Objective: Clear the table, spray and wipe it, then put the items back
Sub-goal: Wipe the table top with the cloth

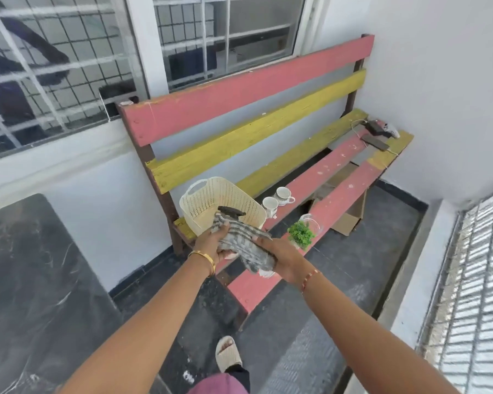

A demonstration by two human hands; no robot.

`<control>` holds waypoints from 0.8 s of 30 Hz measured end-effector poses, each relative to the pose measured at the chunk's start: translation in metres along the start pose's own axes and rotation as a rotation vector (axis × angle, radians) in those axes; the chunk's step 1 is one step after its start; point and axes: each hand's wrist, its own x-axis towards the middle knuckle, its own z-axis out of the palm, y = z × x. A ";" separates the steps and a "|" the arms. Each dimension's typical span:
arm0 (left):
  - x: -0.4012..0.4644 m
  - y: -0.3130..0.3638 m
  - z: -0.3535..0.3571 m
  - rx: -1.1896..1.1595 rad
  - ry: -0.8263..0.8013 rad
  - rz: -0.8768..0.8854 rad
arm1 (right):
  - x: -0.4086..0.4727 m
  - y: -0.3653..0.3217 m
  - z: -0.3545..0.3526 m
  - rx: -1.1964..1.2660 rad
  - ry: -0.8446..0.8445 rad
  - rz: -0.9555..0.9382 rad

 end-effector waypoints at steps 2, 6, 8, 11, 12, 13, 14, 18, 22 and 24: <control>0.016 0.009 0.014 0.000 -0.002 -0.011 | 0.019 -0.011 -0.007 0.105 -0.010 0.019; 0.043 0.023 0.027 -0.016 0.051 -0.025 | 0.050 -0.032 -0.014 0.157 -0.008 0.005; 0.056 0.031 0.026 0.006 0.085 -0.021 | 0.063 -0.047 -0.013 0.164 -0.007 0.008; 0.069 0.042 0.028 0.012 0.109 0.010 | 0.081 -0.071 -0.007 0.136 -0.078 -0.040; 0.074 0.046 0.028 -0.004 0.131 0.015 | 0.089 -0.080 -0.003 0.092 -0.088 -0.047; 0.079 0.051 0.029 -0.030 0.158 0.026 | 0.098 -0.088 0.001 0.054 -0.092 -0.048; 0.085 0.054 0.028 -0.043 0.181 0.034 | 0.106 -0.097 0.005 0.005 -0.079 -0.046; 0.115 0.068 0.023 -0.005 0.296 0.024 | 0.147 -0.126 0.019 -0.178 -0.058 -0.080; 0.151 0.086 0.019 -0.122 0.407 -0.059 | 0.190 -0.147 0.033 -0.378 -0.056 -0.130; 0.171 0.089 0.014 -0.119 0.495 -0.102 | 0.215 -0.154 0.040 -0.463 -0.088 -0.142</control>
